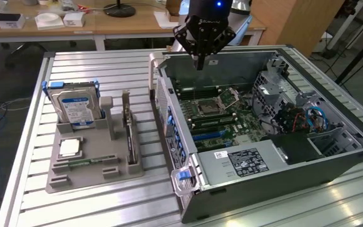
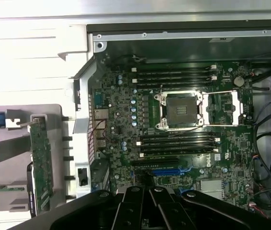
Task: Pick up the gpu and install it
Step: 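Reach for the gpu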
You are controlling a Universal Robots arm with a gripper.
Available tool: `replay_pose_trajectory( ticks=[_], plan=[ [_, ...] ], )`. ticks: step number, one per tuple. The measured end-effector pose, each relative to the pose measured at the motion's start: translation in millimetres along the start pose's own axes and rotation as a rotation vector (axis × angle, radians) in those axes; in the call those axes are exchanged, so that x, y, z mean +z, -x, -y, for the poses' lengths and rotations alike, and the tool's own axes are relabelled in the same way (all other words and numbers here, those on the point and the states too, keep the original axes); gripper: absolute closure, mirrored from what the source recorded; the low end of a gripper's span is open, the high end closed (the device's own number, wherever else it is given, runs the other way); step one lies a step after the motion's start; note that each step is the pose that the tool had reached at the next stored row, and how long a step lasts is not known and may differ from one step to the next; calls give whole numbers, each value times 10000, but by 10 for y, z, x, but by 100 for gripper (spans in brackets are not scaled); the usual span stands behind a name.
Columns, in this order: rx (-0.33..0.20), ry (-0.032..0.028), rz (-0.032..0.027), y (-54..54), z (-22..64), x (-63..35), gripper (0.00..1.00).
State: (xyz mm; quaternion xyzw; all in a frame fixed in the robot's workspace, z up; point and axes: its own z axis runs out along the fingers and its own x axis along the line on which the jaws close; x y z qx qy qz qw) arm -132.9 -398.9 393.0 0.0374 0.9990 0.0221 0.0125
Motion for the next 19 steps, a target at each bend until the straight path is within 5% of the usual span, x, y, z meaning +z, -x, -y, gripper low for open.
replay_pose_trajectory(
  ticks=[19],
  plan=[
    [1, 1, 0, -147, 11, 1, 89]
  ],
)
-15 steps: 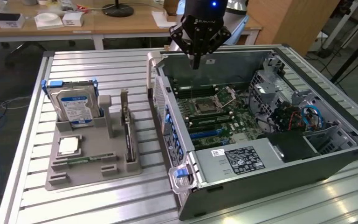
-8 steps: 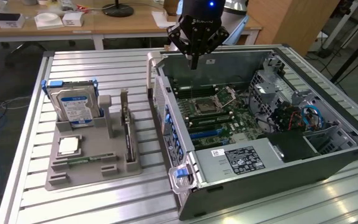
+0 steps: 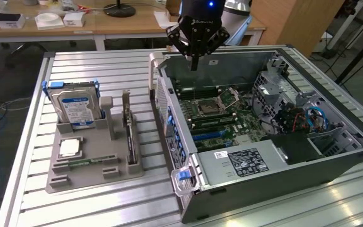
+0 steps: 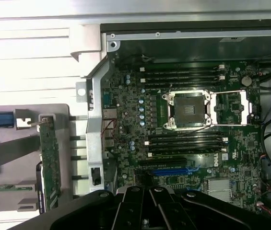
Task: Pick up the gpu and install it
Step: 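Reach for the gpu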
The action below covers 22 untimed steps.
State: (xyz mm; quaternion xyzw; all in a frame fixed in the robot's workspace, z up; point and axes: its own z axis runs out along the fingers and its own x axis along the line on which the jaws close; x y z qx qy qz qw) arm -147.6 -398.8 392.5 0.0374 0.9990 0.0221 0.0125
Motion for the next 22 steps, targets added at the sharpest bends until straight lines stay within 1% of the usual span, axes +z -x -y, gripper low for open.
replay_pose_trajectory(
  ticks=[22],
  plan=[
    [-1, 0, 0, -163, 12, 0, 89]
  ],
)
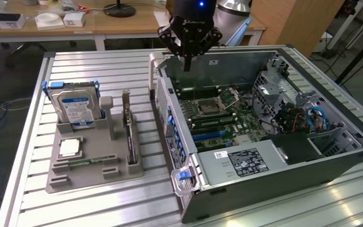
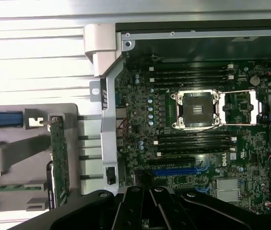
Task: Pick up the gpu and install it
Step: 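Reach for the gpu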
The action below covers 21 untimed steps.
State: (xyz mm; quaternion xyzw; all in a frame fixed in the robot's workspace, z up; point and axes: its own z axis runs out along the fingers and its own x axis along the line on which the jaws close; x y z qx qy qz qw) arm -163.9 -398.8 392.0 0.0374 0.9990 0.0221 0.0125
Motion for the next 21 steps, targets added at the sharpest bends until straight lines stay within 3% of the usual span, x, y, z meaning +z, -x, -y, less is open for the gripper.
replay_pose_trajectory(
  ticks=[21],
  plan=[
    [1, 1, 1, -170, 13, 0, 89]
  ],
)
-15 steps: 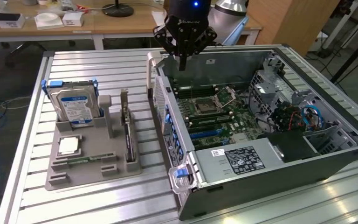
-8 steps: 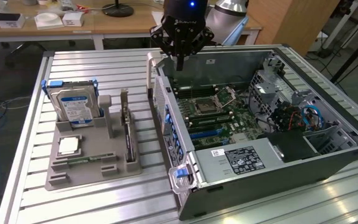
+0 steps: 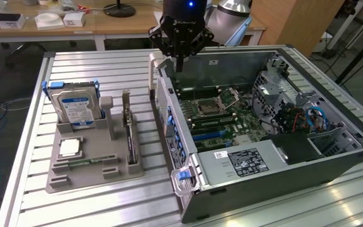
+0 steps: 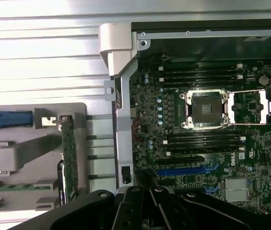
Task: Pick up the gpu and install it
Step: 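Reach for the gpu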
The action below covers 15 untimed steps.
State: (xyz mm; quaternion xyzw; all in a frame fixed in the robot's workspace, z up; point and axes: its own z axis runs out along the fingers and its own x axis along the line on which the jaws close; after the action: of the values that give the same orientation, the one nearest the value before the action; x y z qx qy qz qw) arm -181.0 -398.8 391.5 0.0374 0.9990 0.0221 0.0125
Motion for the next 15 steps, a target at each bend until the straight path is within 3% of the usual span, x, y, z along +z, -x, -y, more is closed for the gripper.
replay_pose_trajectory(
  ticks=[15],
  plan=[
    [0, -1, 0, -171, 12, -3, 89]
  ],
)
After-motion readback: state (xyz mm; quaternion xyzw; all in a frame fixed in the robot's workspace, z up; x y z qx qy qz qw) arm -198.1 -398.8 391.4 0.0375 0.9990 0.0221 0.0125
